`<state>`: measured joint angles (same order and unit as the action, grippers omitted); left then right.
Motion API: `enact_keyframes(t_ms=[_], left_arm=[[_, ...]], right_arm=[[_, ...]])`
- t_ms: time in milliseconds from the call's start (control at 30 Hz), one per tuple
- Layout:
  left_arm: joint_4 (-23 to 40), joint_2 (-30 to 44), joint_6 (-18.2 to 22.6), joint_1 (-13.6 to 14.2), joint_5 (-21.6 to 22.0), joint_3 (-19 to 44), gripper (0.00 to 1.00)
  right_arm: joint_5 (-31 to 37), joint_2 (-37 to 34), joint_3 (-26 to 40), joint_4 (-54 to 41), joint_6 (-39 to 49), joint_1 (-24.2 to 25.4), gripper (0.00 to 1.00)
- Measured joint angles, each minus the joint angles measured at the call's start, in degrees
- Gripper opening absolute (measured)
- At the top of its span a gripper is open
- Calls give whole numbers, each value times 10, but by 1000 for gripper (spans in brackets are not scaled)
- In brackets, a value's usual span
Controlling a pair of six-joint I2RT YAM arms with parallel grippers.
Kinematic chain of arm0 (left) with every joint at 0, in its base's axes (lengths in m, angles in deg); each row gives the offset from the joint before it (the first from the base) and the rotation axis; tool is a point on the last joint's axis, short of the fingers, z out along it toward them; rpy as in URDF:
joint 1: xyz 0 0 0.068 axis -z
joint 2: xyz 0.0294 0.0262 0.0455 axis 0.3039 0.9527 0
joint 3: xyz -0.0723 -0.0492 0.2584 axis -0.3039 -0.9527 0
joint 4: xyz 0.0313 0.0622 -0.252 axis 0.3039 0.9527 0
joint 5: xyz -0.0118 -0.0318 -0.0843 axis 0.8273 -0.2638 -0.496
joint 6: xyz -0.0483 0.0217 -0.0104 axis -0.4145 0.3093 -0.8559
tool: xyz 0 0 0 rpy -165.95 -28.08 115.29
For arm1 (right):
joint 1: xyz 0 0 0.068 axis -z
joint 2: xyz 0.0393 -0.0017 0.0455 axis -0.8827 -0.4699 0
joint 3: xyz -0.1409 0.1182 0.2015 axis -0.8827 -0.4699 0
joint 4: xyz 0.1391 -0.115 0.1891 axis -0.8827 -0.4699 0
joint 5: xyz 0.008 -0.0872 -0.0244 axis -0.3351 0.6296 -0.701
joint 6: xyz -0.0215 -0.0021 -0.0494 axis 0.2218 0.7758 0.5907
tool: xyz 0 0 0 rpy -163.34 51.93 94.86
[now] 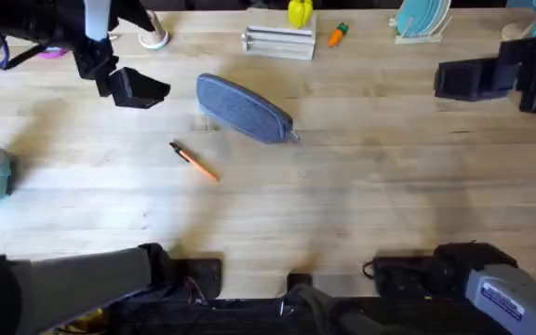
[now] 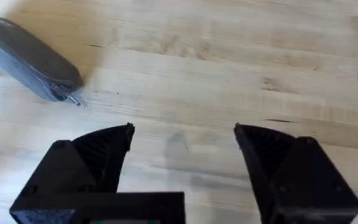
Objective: Unzip the bag, pick up the pens from the table one at a time and place them inside, then zip the bag closed.
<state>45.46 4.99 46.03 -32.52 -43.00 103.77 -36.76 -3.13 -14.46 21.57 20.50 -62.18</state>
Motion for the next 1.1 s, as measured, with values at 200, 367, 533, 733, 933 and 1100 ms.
enact_keyframes(t_ms=[200,367,533,733,933,1100], left_arm=[[-36,60,52,-12,-65,0,991],[-67,117,65,-12,-94,0,991],[-68,164,70,-12,-109,0,990],[-85,210,72,-12,-146,0,991],[-93,244,72,-8,-181,0,991],[-100,268,72,12,-192,0,991]], right_arm=[[0,0,0,1,0,0,992],[0,0,0,5,0,0,992],[0,0,0,6,0,0,992],[0,0,0,8,0,0,992],[0,0,0,8,0,0,992],[0,0,0,9,0,0,992]])
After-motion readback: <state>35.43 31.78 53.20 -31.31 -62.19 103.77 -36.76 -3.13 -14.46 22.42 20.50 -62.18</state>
